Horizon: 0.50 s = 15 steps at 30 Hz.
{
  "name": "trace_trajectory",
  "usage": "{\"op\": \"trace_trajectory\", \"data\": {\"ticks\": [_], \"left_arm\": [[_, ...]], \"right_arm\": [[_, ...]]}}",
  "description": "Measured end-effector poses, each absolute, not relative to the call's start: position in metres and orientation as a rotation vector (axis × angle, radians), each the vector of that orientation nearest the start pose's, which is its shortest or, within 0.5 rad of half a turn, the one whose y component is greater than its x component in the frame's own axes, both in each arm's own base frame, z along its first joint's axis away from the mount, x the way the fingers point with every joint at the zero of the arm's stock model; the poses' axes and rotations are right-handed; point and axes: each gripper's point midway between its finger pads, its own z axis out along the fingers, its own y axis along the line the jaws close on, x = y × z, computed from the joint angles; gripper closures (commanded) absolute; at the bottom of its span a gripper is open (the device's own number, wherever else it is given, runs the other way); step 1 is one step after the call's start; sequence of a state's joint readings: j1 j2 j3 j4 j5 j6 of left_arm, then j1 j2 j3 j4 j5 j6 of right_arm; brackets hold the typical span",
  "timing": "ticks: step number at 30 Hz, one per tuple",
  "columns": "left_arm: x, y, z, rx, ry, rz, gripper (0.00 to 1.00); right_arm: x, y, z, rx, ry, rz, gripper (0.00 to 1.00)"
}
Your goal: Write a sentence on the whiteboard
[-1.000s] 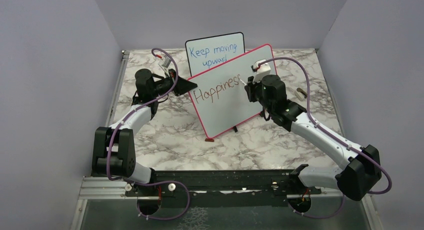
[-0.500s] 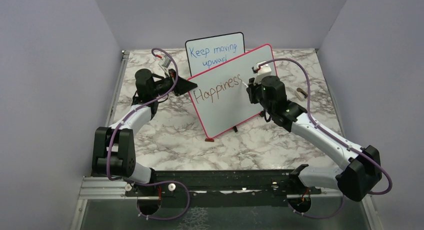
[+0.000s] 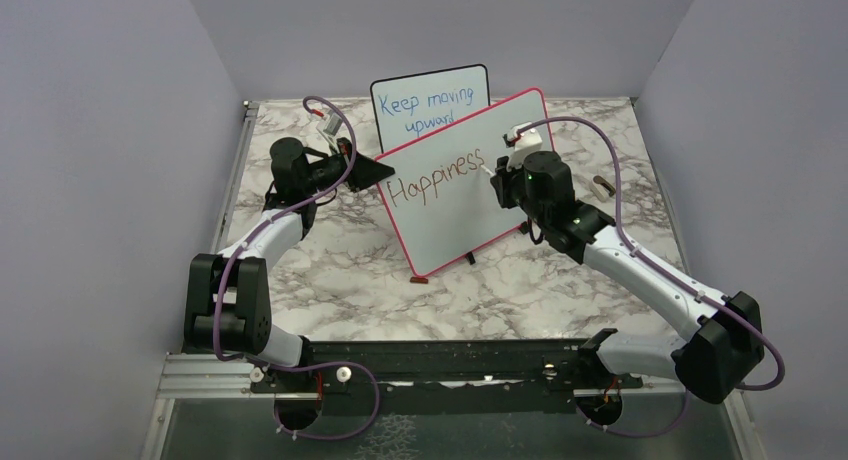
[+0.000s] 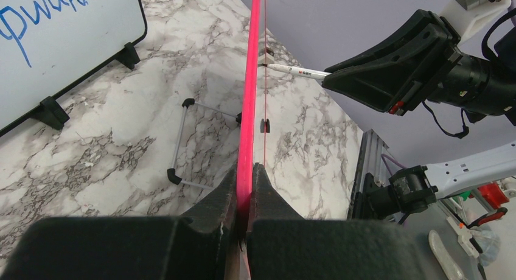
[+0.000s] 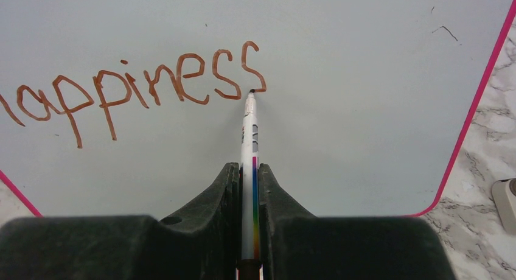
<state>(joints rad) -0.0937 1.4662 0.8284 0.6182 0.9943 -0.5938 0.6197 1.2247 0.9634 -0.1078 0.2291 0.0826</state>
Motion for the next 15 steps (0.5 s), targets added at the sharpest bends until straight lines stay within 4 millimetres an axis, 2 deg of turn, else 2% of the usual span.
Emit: {"op": "trace_trajectory", "data": {"ticks": [9,15], "left_arm": [[0.358,-0.194,0.241,0.414,1.696,-1.297,1.0],[0.358,-0.194,0.241,0.414,1.695,-1.296,1.0]], "right_arm": [[0.343,0.203,0.231,-0.358,1.9,0.272,0.99],[0.339,0.197,0.24,-0.329,1.877,0.265,0.99]]}}
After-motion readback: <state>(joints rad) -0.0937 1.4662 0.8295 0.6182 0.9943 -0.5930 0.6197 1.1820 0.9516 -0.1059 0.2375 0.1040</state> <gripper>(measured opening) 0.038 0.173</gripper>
